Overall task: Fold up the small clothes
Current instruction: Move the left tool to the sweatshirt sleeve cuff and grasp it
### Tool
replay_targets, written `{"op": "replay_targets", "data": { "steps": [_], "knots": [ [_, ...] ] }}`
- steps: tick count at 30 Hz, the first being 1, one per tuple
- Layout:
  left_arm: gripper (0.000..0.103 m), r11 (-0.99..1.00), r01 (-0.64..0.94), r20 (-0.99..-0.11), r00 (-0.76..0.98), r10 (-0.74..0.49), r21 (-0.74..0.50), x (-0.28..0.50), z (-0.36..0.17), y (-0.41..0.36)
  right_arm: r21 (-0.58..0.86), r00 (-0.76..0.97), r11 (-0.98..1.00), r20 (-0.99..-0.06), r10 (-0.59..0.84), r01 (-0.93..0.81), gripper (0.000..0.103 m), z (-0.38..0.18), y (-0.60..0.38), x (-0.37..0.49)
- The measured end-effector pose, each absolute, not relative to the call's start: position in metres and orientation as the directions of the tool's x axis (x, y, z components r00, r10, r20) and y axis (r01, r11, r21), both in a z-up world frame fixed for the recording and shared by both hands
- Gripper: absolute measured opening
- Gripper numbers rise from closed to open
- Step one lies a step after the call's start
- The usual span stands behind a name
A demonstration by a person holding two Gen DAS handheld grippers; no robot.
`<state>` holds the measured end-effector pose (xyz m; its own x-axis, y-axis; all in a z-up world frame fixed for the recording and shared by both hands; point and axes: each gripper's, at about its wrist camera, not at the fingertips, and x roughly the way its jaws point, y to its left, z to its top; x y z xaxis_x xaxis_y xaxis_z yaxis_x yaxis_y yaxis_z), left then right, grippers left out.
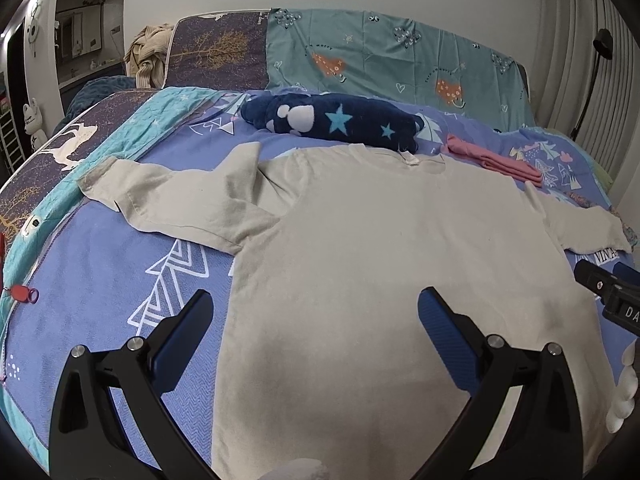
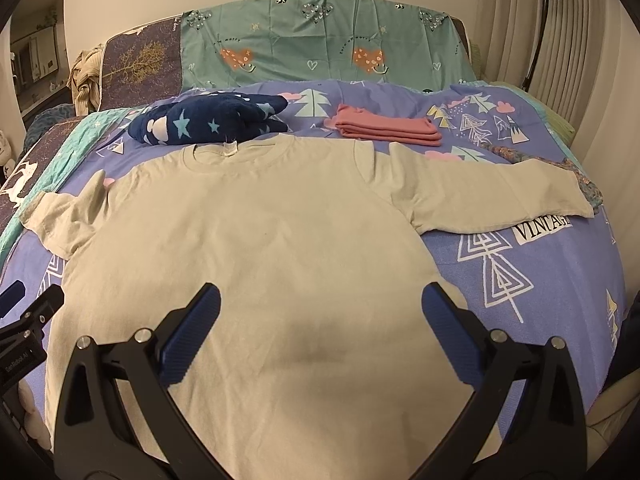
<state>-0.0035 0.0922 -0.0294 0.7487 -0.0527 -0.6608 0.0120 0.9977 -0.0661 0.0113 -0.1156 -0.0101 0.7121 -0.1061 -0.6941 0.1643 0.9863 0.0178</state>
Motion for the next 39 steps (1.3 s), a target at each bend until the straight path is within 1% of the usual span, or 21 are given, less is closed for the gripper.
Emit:
{"op": "replay_targets", "data": {
  "steps": [4,8,11,14,17,21,25,27,32,34,36,38,39],
  "knots": [
    [0.102,0.995,0.014,-0.631,0.772,-0.074,-0.099,-0.005,-0.029,0.1,0.017,0.711,0.987,-0.695,-0.105,0.162,0.101,-0.011,-0.114,0.013],
    [0.102,0.992,-0.003,-0.66,0.746,-0.081,-0.126,0.001,-0.035,0.113,0.015,0.707,0.987,-0.699,-0.105,0.162,0.101,-0.012,-0.113,0.015],
    [0.102,0.983,-0.059,-0.686,0.724,-0.077,-0.174,0.005,-0.043,0.135,0.013,0.701,0.986,-0.705,-0.108,0.165,0.101,-0.014,-0.113,0.018],
    [0.101,0.98,-0.096,-0.699,0.713,-0.054,-0.173,0.005,-0.047,0.152,0.008,0.695,0.986,-0.71,-0.112,0.167,0.101,-0.018,-0.112,0.021],
    [0.094,0.978,-0.128,-0.702,0.712,-0.025,-0.165,0.004,-0.046,0.171,0.003,0.687,0.986,-0.718,-0.114,0.166,0.101,-0.022,-0.112,0.025],
    [0.082,0.965,-0.187,-0.706,0.708,0.0,-0.187,0.005,-0.043,0.207,-0.001,0.677,0.987,-0.728,-0.11,0.158,0.101,-0.027,-0.109,0.03],
    [0.073,0.958,-0.231,-0.706,0.706,0.046,-0.169,0.007,-0.039,0.233,-0.013,0.676,0.989,-0.729,-0.109,0.146,0.101,-0.028,-0.103,0.033],
    [0.066,0.957,-0.24,-0.709,0.703,0.057,-0.161,0.01,-0.038,0.24,-0.017,0.676,0.989,-0.728,-0.112,0.145,0.101,-0.027,-0.102,0.034],
    [0.062,0.962,-0.234,-0.706,0.705,0.066,-0.143,0.015,-0.035,0.244,-0.034,0.673,0.99,-0.73,-0.12,0.14,0.101,-0.028,-0.097,0.039],
    [0.058,0.964,-0.228,-0.709,0.702,0.065,-0.138,0.021,-0.036,0.246,-0.041,0.675,0.991,-0.728,-0.118,0.129,0.101,-0.028,-0.094,0.041],
    [0.047,0.963,-0.23,-0.719,0.692,0.058,-0.143,0.028,-0.04,0.251,-0.049,0.677,0.992,-0.727,-0.118,0.12,0.101,-0.028,-0.091,0.044],
    [0.04,0.955,-0.249,-0.728,0.683,0.054,-0.163,0.038,-0.045,0.267,-0.054,0.682,0.993,-0.723,-0.113,0.107,0.101,-0.027,-0.089,0.046],
    [0.039,0.944,-0.279,-0.736,0.674,0.061,-0.178,0.046,-0.048,0.28,-0.055,0.684,0.993,-0.721,-0.111,0.103,0.101,-0.027,-0.088,0.046]
  ]
}}
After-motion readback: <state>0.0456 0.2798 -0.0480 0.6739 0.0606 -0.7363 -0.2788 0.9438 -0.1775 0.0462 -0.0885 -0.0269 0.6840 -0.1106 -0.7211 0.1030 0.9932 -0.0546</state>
